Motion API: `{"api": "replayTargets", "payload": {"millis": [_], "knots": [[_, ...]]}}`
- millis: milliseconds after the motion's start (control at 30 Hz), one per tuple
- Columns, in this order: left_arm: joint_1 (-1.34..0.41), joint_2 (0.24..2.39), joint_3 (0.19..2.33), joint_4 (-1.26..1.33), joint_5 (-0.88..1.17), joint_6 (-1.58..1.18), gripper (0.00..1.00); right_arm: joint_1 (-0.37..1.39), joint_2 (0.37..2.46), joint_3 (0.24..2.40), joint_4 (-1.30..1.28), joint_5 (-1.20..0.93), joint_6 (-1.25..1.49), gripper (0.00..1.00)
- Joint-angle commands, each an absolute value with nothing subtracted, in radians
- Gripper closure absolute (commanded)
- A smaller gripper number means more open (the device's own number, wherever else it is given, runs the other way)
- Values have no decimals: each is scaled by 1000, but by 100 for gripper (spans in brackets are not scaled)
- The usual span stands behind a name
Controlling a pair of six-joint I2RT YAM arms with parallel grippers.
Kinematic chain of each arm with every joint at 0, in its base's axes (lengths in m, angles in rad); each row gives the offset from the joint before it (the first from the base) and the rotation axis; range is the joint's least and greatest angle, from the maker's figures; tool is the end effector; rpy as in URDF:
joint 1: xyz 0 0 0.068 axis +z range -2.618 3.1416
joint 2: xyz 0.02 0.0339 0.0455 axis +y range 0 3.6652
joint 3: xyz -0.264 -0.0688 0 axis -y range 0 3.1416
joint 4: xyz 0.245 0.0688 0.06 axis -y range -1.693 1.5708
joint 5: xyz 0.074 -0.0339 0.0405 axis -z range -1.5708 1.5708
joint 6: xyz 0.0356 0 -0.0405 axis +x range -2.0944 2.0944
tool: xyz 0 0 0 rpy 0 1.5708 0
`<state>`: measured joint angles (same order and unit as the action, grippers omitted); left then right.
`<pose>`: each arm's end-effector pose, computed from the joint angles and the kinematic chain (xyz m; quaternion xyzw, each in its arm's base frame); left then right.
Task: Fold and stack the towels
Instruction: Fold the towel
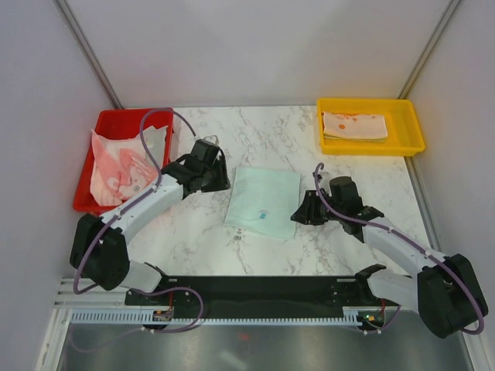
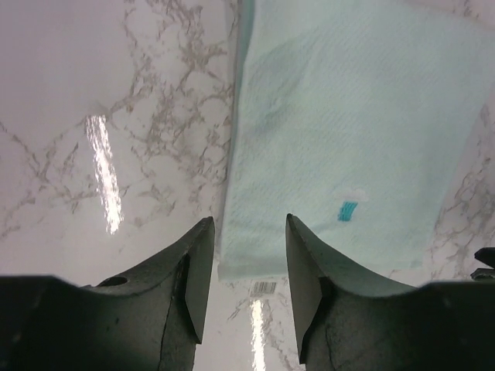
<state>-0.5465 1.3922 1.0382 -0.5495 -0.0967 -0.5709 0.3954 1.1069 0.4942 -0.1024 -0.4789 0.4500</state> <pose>0.2508 -0.1485 0.2587 -0.0273 0.9435 -0.1347 0.3016 0.1935 0.0985 0.1886 -0.0742 0.8863 0.3621 0.2791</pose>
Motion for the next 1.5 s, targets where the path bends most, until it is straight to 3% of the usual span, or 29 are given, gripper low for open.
{"api": "replayTargets", "payload": {"millis": [0,167,533,1467], "knots": [[-506,1488,1115,-447,-26,-508,50,397,1091,537,-121,-310,518,61],[-437,1659,1218,-335,98,-414,51,374,1247,713,-113,-100,494,60],[-385,1957,1437,-319,227,-321,55,255,1607,900,-41,-195,454,63],[-385,2071,1480,-318,244,-308,60,247,1767,931,124,-249,529,65]]}}
